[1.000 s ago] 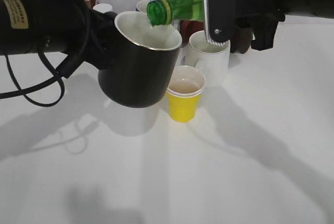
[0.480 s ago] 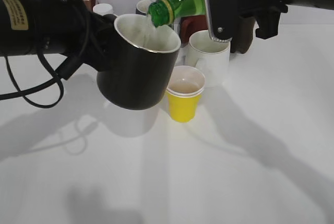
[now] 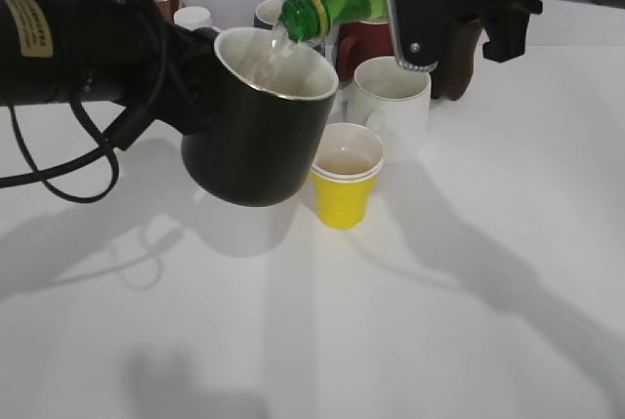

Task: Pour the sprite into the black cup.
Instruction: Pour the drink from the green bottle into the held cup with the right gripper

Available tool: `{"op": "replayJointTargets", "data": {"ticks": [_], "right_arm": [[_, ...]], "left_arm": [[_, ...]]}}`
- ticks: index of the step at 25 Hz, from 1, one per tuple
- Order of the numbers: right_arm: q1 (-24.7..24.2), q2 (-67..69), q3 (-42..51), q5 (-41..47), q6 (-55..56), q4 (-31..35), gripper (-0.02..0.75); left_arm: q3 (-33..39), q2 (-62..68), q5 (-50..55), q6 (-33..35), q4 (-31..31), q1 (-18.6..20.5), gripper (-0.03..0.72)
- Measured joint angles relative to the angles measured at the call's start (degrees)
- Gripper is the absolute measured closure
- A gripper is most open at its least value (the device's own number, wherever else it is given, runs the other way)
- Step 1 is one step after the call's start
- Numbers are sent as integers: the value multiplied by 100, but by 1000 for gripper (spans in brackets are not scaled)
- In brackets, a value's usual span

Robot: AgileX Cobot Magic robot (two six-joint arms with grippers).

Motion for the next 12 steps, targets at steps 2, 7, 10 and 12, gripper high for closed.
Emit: {"op": "replayJointTargets", "data": {"ticks": [2,7,10,12], "right_arm": [[5,0,-11,0,0,-8,339],[5,0,-11,5,-4,-12,339],[5,0,-11,49,-4,19,339],[5,0,-17,67,-4,172,339]], "left_arm": [[0,0,30,0,-36,0,648],[0,0,34,0,-30,0,648],[0,0,41,0,-19,0,648],[0,0,41,0,-19,0,648]]}}
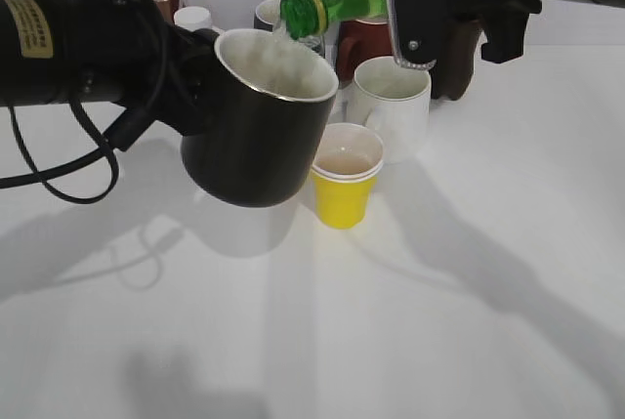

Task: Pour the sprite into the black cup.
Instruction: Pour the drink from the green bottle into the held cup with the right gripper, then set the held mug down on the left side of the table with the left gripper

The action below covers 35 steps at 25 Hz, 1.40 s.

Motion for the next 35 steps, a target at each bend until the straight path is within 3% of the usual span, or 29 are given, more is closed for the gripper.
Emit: {"op": "replayJointTargets", "data": {"ticks": [8,13,19,20,23,28,32,35], "right_arm": [[0,0,30,-7,0,1215,339],[0,0,190,4,6,2429,339],[-121,-12,236,-227,29,5359,339],[-209,-37,257,-387,30,6010,339],[-642,-186,418,-1056,35,7038,339],[-1640,-513,1383,-2367,495,7594,339],[-2167,-563,2396,-3752,1426,7288,339],[-2250,-567,2830,-4356,1647,7076,339]], "left_arm": [[0,0,0,0,5,0,648],[0,0,-41,0,48,0,648],[32,0,-300,5,31,165,648],[105,0,-542,5,-5,270,648],[496,0,-1426,0,-289,692,648],[1457,129,-3054,0,-889,1692,648],[1901,642,-4274,6,-1276,2381,648],[1936,1255,-5025,6,-1391,2746,648]]}}
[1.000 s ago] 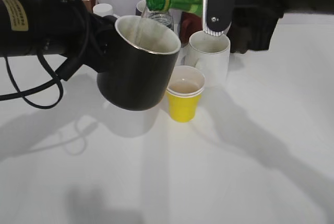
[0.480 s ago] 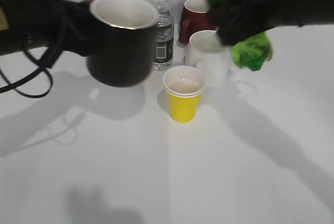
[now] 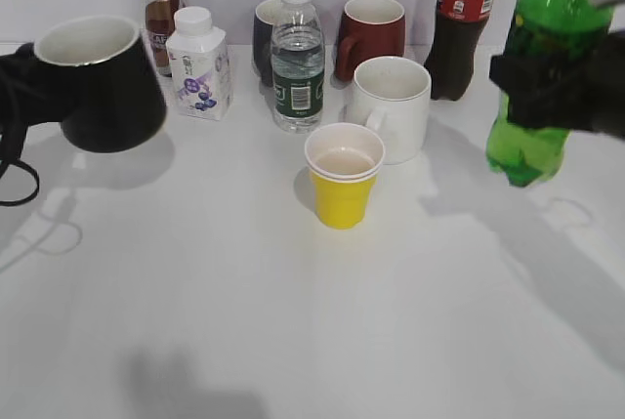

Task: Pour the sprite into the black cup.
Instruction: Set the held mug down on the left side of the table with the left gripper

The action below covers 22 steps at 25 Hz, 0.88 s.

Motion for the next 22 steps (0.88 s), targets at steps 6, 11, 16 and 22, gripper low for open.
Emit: {"op": "replayJointTargets", "data": {"ticks": [6,11,16,22], "right_arm": [[-6,0,245,-426,81,-70,339],[-6,0,245,-507,100,-76,339],[-6,0,245,-514,112,-76,339],[-6,0,245,-514,112,-76,339]], "left_arm": [[1,1149,-1438,0,-63,123,648],[1,1858,-1470,13,-46,123,648],[1,1966,-1585,0,-22,123,648],[97,1980,-1754,-37,151,123,581]]}}
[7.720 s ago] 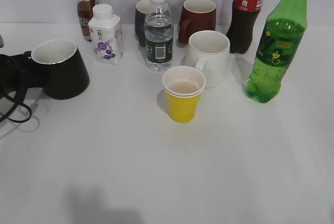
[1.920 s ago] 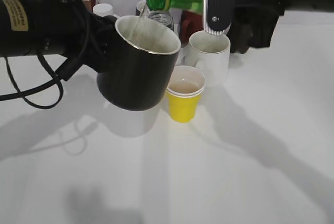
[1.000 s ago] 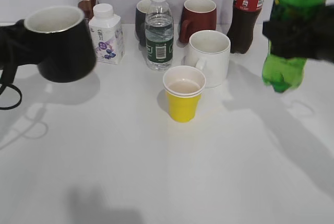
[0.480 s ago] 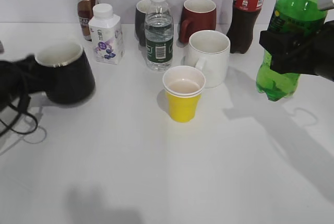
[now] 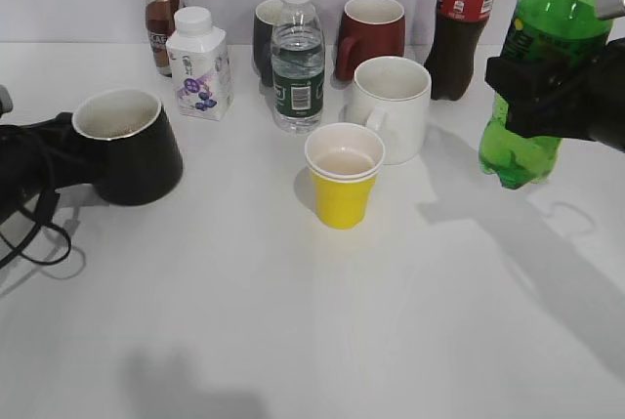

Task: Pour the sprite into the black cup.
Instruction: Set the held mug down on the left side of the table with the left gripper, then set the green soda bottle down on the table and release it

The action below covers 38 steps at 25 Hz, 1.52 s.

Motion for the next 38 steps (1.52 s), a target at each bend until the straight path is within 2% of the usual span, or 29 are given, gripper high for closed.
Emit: {"op": "replayJointTargets", "data": {"ticks": [5,9,14,21,28,36,38], "right_arm": [[0,0,0,-11,0,0,339],[0,0,0,-15,0,76,339],[0,19,0,-36,-79,690,339],[0,595,0,-557,-441,932,339],[0,1268,0,-1222,-736,1502,339],[0,1653,157,-1531,-761,1438,339],[0,1653,232,-1688,-761,1411,255]], "left_arm": [[222,-24,-156,-31,47,0,496],[444,-51,-238,-38,36,0,472],[797,-284,-283,-45,-139,0,442],[1132,-663,-224,-56,-250,0,398],[1610,-1064,-200,-56,-244,0,384],[1674,-1510,-193,-56,-195,0,382],[1674,-1650,-193,-56,-148,0,382]]}}
